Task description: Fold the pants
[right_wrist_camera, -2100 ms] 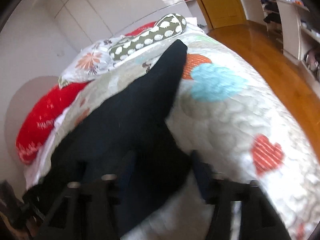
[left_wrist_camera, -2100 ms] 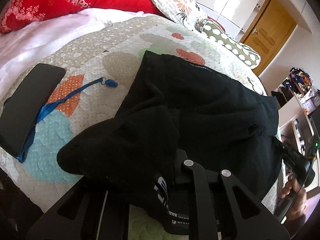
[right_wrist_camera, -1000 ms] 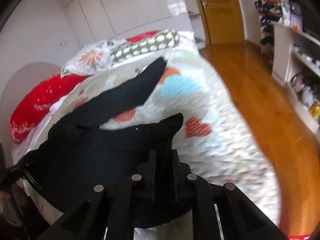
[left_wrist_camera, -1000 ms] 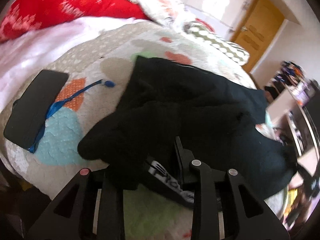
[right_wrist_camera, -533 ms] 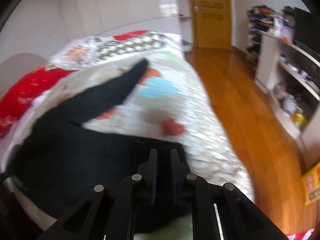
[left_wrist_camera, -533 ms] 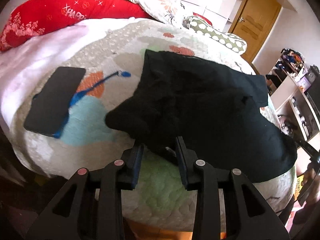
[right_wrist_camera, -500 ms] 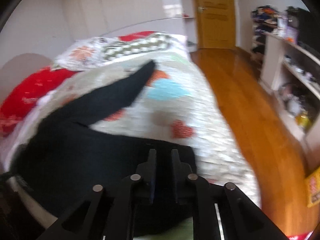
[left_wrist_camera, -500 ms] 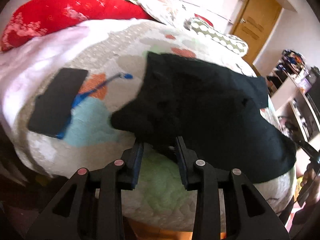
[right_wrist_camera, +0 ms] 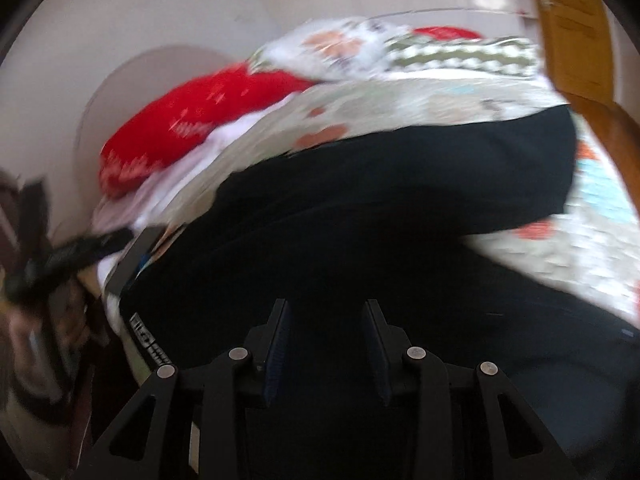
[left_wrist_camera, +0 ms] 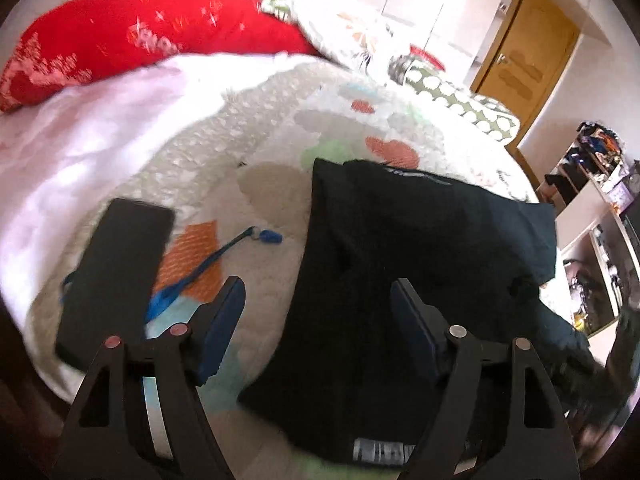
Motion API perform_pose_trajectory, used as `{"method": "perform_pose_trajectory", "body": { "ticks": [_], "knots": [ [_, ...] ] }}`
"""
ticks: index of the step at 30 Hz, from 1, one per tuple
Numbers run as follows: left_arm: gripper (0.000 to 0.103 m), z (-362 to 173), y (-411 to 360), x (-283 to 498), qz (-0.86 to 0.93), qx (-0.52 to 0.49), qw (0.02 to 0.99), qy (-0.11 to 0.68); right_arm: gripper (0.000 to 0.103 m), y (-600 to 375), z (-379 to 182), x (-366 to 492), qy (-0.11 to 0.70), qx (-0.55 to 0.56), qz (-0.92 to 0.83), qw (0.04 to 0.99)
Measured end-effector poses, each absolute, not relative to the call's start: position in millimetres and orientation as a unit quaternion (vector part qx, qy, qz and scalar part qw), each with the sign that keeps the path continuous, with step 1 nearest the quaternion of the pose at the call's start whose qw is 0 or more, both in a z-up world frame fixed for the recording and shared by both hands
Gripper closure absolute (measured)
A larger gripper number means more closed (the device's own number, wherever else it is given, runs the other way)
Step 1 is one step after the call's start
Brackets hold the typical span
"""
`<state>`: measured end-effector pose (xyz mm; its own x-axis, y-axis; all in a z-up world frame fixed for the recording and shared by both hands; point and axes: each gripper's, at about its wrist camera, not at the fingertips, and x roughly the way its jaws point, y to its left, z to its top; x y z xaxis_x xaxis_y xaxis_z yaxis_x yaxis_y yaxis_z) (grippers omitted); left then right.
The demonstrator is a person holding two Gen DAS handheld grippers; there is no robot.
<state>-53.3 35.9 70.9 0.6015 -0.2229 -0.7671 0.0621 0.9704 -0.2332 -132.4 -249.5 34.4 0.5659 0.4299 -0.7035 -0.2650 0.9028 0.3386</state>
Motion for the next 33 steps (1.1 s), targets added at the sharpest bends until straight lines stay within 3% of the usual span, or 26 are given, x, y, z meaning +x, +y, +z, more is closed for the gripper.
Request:
{"method": "perform_pose_trajectory", "body": {
  "ticks": [3,9,14,20,29,31,33],
  "knots": [
    [0.027,58,28,-23,-0.070,-0.073,0.880,0.464,0.065,-231,17,-126,0.455,0.068,0.213,0.862],
    [0.027,58,18,22,-0.080,-0.036,0.875,0.476,0.064,-251,48,-106,0.427,0.033,0.213,0.878],
    [0.027,51,10,65,-0.120,-0.029,0.863,0.490,0.053,-274,70,-48,0.405,-0.027,0.188,0.894],
    [0.027,32,5,108,-0.120,-0.016,0.855,0.505,0.050,-287,60,37,0.417,-0.070,0.179,0.888],
    [0.028,21,-27,140,-0.187,0.020,0.845,0.501,0.043,-278,32,87,0.441,-0.123,0.202,0.866],
    [0.042,20,-34,141,-0.196,0.030,0.843,0.500,0.042,-277,30,85,0.438,-0.127,0.210,0.865],
    [0.066,23,-40,137,-0.208,0.041,0.843,0.495,0.042,-275,30,85,0.435,-0.143,0.219,0.861]
  ]
}}
